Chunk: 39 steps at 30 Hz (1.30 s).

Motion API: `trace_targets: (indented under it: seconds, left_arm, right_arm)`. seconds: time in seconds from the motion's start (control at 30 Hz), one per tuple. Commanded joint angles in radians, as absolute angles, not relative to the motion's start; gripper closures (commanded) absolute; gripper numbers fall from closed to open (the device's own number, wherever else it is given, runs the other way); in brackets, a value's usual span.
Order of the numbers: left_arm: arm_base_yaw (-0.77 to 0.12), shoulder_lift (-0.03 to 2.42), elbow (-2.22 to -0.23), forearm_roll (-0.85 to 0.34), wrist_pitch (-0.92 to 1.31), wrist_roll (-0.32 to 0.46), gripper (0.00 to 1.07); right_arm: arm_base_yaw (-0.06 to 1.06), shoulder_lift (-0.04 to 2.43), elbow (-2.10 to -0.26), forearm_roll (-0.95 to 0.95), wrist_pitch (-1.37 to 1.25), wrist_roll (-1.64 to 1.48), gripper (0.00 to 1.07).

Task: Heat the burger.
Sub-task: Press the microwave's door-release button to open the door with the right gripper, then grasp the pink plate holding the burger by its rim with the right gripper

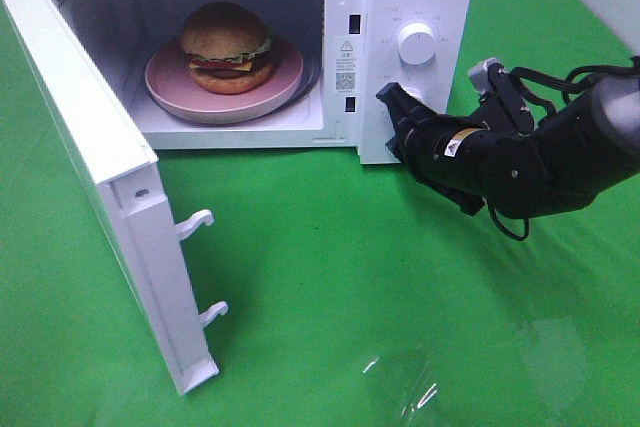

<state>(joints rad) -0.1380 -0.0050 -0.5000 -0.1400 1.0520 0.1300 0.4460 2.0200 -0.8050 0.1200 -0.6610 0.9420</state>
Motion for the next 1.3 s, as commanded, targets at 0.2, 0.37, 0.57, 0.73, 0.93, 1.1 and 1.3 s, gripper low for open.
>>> trace_targets:
  seconds: [0.2,0.37,0.57,0.73,0.93,1.1,1.3]
  left_arm:
    - [-0.134,-0.029,-0.497,-0.14,1.04,0.133,1.06]
    - [-0.134,-0.029,-0.497,-0.14,1.04,0.133,1.06]
    - [-0.134,-0.029,-0.497,-0.14,1.04,0.133,1.06]
    - [-0.134,-0.029,-0.497,-0.14,1.04,0.133,1.06]
    - [-0.134,-0.029,-0.497,-0.14,1.04,0.133,1.06]
    - [-0.134,-0.029,-0.497,-0.14,1.04,0.133,1.06]
    - [-0.134,-0.029,-0.497,-0.14,1.04,0.133,1.06]
  right_arm:
    - [0.443,1.956,-0.797,-0.135,-0.617,0.915,0.81]
    - [0.444,1.907,-0.797,-0.297,-0.55,0.916,0.6]
    - [0.446,1.844,-0.797,-0.431,-0.425,0.923,0.49]
    - [0.446,1.791,-0.798,-0.603,-0.387,0.923,0.45]
    - [0.446,1.768,-0.798,-0.82,-0.387,1.007,0.45]
    - [0.446,1.768,-0.802,-1.039,-0.416,1.091,0.45]
    - [0.446,1.768,-0.842,-1.221,-0.418,1.189,0.45]
